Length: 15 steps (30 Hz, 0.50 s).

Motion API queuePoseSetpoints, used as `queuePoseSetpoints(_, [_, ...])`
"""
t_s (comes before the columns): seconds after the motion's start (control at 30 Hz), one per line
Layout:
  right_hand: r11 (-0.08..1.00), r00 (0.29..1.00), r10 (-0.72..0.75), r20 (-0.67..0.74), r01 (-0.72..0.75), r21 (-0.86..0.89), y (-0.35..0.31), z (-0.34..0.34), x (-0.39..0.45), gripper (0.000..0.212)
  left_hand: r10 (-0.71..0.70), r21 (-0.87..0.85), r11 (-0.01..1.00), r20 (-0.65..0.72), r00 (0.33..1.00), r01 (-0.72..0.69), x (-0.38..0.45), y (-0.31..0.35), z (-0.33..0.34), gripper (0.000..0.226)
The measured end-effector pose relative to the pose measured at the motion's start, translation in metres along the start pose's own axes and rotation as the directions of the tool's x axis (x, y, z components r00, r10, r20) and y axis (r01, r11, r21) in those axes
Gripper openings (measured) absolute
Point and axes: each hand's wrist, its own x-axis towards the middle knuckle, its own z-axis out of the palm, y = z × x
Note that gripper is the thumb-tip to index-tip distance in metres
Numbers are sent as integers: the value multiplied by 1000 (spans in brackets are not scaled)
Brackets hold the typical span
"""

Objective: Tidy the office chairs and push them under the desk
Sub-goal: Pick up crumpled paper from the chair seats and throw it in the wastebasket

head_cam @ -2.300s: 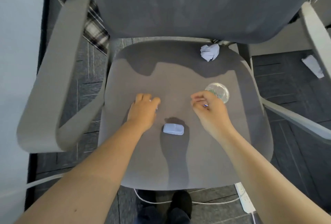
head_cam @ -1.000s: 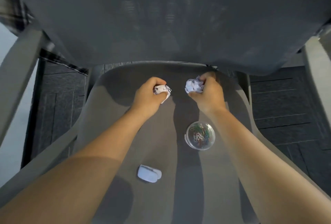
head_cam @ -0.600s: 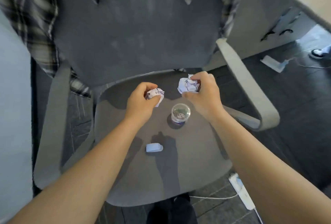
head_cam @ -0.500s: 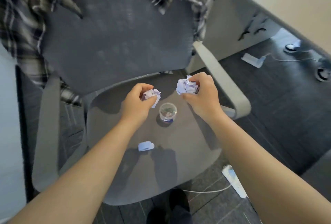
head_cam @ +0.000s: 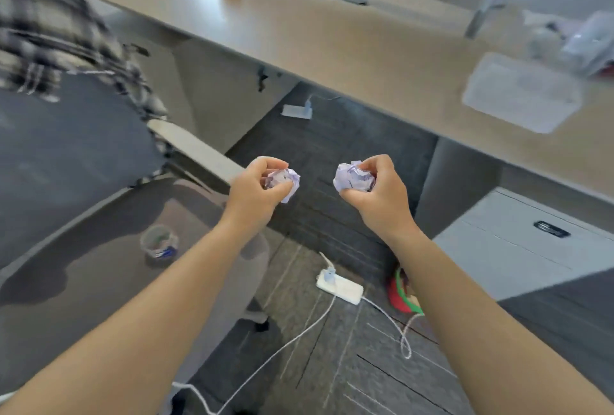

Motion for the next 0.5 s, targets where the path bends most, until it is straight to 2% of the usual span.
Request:
queuePoseSetpoints(0.17, [992,977,95,-192,-109,-60,50,-105,-50,31,40,44,998,225,973,-51,-30,28,105,18])
queuePoseSetpoints(0.3, [976,943,185,-277,-210,-63,91,-171,-92,32,55,88,992,382,922,-96,-62,40,180,18])
queuePoseSetpoints(0.5, [921,859,374,-349,-390,28,165,-222,-132,35,-86,190,981,533,841,-20,-79,19,264,30])
